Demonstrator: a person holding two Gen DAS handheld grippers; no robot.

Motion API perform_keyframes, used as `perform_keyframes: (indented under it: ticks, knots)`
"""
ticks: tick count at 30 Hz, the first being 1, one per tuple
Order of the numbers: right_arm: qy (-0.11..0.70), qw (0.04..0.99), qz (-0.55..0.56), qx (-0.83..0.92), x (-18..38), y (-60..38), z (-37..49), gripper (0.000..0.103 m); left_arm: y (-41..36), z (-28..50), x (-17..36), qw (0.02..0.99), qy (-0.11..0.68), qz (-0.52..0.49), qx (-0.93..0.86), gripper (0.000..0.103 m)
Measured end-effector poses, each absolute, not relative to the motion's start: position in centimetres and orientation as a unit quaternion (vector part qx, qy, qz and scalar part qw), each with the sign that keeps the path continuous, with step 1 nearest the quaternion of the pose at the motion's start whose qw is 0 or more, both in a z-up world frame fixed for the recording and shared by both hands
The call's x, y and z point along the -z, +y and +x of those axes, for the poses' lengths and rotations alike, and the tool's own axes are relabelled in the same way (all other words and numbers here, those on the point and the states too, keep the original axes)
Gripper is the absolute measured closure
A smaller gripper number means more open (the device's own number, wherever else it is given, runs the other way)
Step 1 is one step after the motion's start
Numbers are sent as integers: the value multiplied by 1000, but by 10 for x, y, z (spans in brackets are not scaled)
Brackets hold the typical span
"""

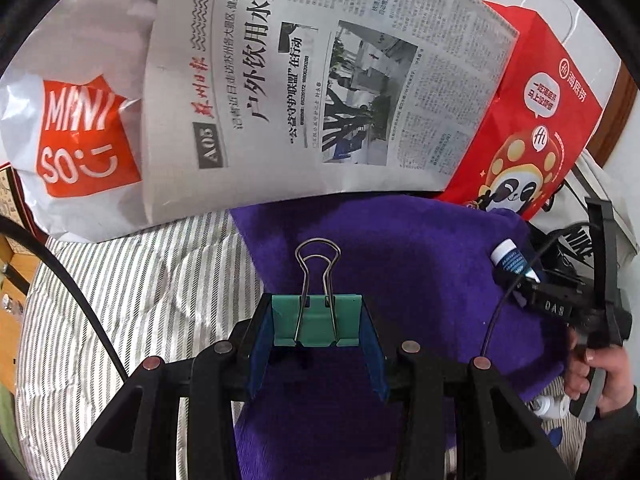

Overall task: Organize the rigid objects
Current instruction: 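Carry the clip and the jar onto the purple towel and open both tools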

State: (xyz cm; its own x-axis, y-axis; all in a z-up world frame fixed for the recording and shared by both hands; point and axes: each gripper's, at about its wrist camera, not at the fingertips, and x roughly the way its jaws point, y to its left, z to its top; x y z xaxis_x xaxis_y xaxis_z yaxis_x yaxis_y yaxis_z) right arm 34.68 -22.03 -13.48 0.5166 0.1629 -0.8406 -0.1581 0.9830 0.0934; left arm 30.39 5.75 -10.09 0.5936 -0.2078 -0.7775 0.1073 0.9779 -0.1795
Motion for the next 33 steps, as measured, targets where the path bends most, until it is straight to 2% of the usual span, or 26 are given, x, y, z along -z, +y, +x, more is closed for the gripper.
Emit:
perform_keyframes:
  ticks: [3,11,21,27,28,32,33]
  knots:
    - [486,866,5,-115,136,-214,344,41,52,313,104,890,442,-58,93,64]
    - [483,871,10,-92,117,-225,320,40,32,348,120,871,480,-57,86,64]
    - [454,886,75,-60,96,-281,217,35,0,362,136,864,501,3,46,64]
    - [443,894,55,-41,96,-291,177,35,-28,361,139,865,499,40,28,63]
    - [447,892,51,-38,98,-290,171,35,-28,360,139,864,501,37,27,62]
    - [450,890,55,-38,102,-291,154,35,-30,356,140,853,522,23,19,49]
    - [450,890,59,-42,103,-290,152,35,-22,351,139,849,527,20,22,49]
